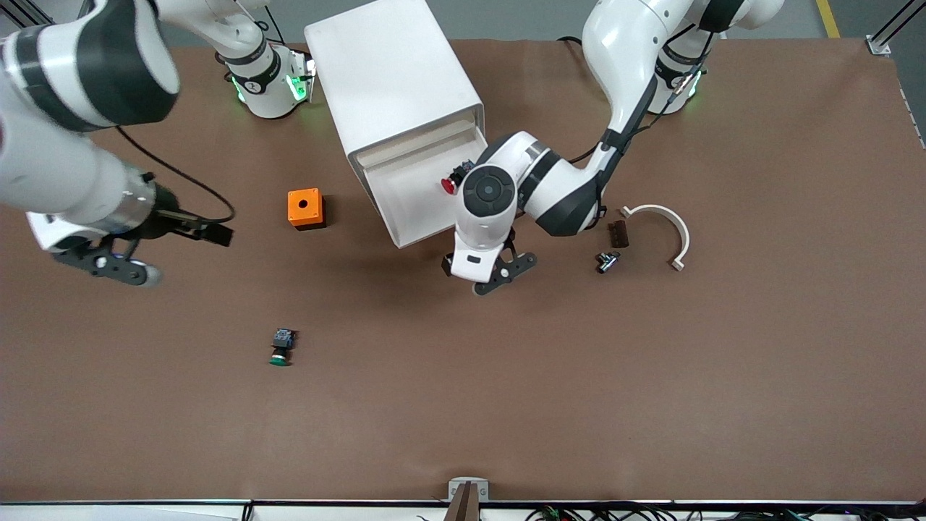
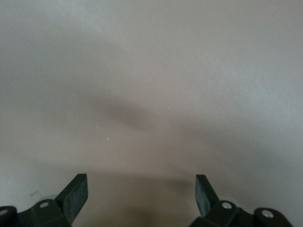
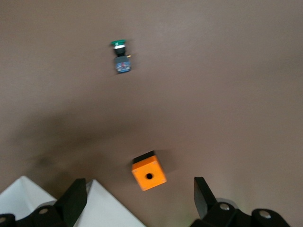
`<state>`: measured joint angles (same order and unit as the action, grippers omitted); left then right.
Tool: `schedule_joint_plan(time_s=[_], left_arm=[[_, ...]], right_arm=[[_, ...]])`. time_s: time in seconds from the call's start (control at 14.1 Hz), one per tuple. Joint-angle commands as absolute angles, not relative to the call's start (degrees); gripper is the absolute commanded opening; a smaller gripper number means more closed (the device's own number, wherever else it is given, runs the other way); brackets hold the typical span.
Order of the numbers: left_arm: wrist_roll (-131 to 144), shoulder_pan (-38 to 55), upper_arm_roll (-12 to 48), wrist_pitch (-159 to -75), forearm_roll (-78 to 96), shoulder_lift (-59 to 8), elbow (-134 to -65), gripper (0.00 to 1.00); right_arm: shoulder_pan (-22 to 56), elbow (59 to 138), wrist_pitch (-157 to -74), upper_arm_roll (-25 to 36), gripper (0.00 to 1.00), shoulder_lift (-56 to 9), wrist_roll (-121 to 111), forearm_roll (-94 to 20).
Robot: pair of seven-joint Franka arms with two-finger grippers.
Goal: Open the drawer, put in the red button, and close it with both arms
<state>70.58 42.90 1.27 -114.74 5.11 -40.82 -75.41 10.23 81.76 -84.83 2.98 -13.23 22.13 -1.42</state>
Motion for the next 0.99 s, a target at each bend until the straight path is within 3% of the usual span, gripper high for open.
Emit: schedule_joint_plan(time_s=[0.0,0.35,0.92], left_arm=[[71.37,44.82,0.79,-115.66,3.69,-38.58,-78.05,0.99],[71.46,48.16,0.88,-115.66,3.78,-38.76,-78.13,1.0],[74.27,50.36,2.54,-115.14,5.01,-38.94,-78.48,0.99]], right_arm=[[5.2,83.14,-84.64,1.58,1.0,-11.42,13.65,1.05],[-1.05,82.71,-84.38,1.49,1.0,-11.25,3.88,1.14],[-2.63,79.63,-84.46,1.41,1.0,-11.69,0.0,1.23]])
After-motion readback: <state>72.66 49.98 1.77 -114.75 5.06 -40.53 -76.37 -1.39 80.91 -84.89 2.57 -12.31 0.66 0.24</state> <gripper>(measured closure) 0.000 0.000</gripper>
